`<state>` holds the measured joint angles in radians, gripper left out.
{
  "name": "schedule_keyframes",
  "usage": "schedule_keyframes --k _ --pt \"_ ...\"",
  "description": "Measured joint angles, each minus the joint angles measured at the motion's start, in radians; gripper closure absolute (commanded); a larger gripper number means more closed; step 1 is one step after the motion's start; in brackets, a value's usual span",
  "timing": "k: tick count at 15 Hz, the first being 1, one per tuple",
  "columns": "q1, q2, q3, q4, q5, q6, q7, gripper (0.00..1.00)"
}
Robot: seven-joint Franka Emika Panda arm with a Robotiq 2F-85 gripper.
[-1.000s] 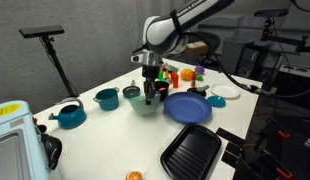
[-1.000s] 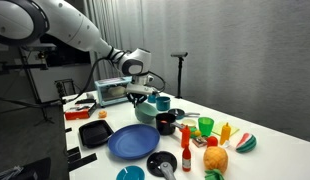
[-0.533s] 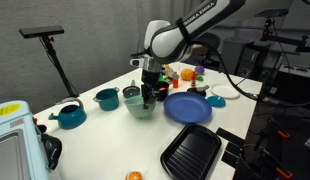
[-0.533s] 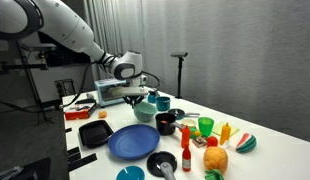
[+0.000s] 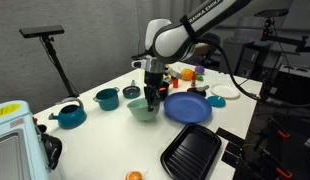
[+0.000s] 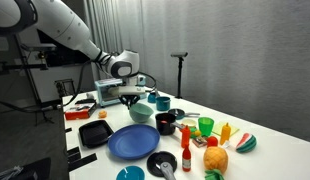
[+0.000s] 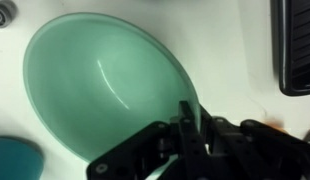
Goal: Pick up the bowl and pour it's contents in the cup
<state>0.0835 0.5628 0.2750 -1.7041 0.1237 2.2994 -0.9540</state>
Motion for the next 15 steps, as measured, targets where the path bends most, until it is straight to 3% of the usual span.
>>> schedule_keyframes --k 2,10,15 --pt "-0.002 -0.03 -0.007 -0.024 0.0 -0.059 0.006 0.61" --pt "-0.024 -0.183 -0.054 -0.158 0.0 -0.26 0.011 0.01" --pt "-0.024 -0.288 -0.088 -0.162 -0.029 -0.419 0.073 0.0"
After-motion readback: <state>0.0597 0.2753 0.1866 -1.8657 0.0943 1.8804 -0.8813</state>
